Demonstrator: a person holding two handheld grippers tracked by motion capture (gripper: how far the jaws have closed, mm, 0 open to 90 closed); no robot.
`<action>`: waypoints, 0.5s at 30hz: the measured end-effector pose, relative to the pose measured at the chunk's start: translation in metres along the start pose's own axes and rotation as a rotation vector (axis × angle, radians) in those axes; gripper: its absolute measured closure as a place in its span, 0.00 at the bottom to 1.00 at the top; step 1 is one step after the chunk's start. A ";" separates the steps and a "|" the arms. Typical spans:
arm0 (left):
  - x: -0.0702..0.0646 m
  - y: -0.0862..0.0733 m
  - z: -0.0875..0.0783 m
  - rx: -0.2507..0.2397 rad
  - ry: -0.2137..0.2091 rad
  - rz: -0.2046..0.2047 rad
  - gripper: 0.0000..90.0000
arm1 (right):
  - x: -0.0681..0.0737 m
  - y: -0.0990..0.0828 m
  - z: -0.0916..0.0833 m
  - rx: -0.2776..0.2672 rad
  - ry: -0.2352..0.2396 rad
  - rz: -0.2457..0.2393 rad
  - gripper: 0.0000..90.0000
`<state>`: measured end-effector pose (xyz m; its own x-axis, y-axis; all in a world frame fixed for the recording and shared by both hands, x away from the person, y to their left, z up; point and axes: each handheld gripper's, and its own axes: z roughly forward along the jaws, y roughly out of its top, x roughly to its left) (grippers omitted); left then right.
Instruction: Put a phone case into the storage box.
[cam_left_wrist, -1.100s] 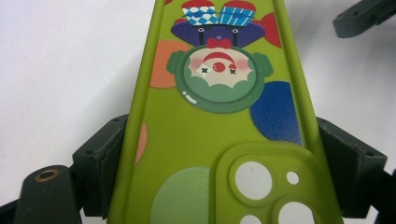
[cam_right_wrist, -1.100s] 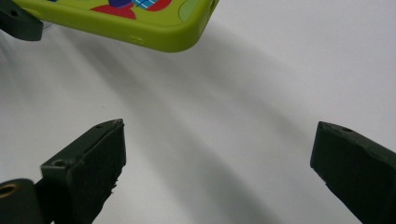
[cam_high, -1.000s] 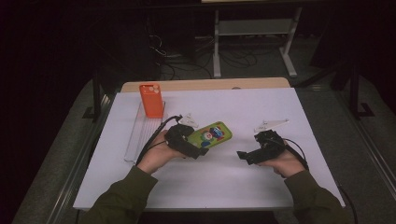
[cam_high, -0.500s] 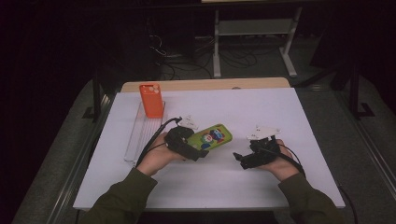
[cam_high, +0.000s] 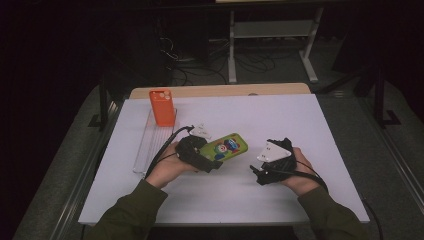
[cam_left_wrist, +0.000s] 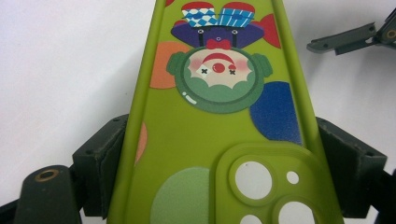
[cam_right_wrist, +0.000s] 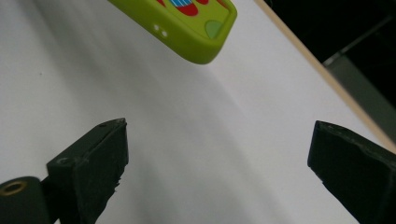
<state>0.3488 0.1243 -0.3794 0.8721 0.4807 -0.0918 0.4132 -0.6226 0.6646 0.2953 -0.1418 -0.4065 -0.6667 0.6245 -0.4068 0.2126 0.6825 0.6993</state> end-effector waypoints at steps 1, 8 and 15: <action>0.000 0.000 0.000 0.000 0.000 0.006 0.17 | 0.001 0.000 0.000 -0.003 -0.013 -0.018 0.06; 0.000 0.000 0.001 0.014 -0.005 0.018 0.17 | 0.011 0.004 -0.001 -0.026 -0.090 -0.179 0.06; -0.002 0.000 0.003 -0.003 -0.013 -0.004 0.17 | 0.026 0.008 0.001 -0.059 -0.189 -0.344 0.08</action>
<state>0.3477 0.1214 -0.3812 0.8740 0.4747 -0.1040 0.4155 -0.6190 0.6665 0.2802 -0.1197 -0.4121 -0.5477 0.4256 -0.7203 -0.0455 0.8445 0.5336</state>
